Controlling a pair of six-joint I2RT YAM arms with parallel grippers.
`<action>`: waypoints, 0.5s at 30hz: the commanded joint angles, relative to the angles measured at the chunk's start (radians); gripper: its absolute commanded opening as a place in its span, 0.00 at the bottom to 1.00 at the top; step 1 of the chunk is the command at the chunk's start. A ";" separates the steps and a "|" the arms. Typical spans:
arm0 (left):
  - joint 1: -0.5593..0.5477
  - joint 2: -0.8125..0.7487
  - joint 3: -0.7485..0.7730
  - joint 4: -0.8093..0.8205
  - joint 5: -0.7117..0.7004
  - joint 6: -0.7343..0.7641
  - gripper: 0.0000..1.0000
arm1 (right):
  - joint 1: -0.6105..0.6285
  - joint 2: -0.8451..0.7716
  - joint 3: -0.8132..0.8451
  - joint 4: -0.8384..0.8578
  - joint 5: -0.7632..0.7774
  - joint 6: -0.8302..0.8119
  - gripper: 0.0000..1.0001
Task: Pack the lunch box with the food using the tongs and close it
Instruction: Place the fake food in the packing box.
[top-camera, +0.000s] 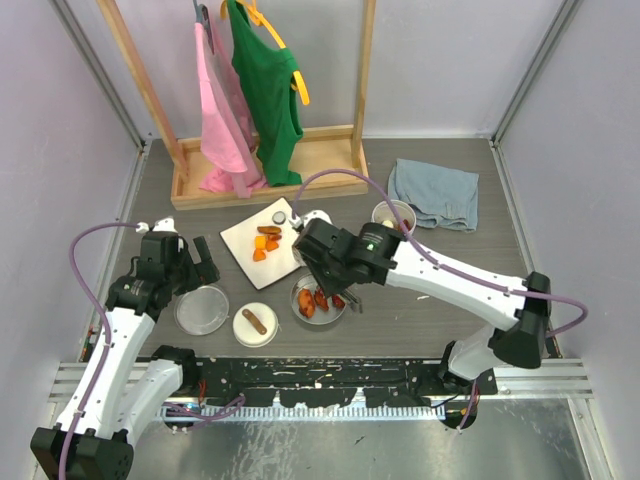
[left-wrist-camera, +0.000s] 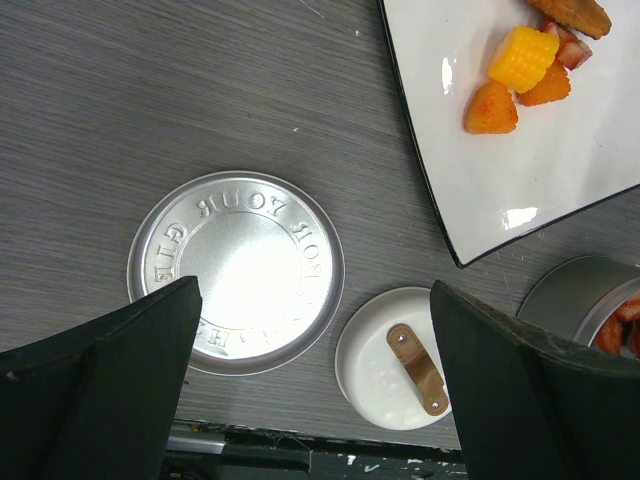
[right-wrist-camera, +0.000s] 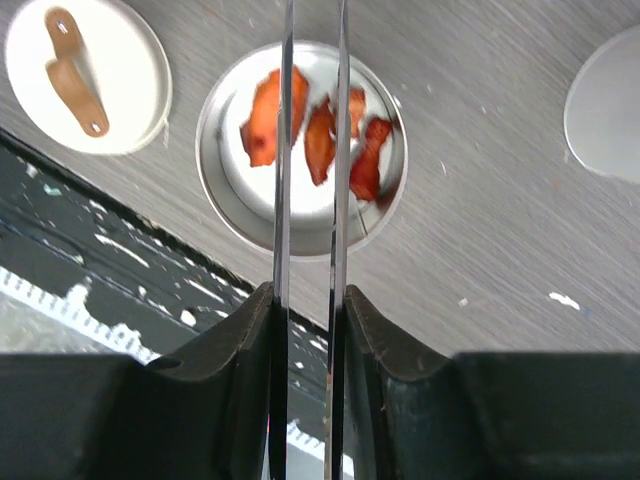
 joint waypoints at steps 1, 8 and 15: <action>0.004 -0.006 0.004 0.041 0.004 0.008 0.98 | -0.002 -0.099 -0.059 -0.095 0.004 -0.020 0.36; 0.005 -0.009 0.004 0.040 0.008 0.008 0.98 | -0.002 -0.196 -0.142 -0.122 -0.089 -0.015 0.36; 0.003 -0.011 0.004 0.040 0.008 0.008 0.98 | -0.001 -0.230 -0.213 -0.120 -0.183 -0.024 0.36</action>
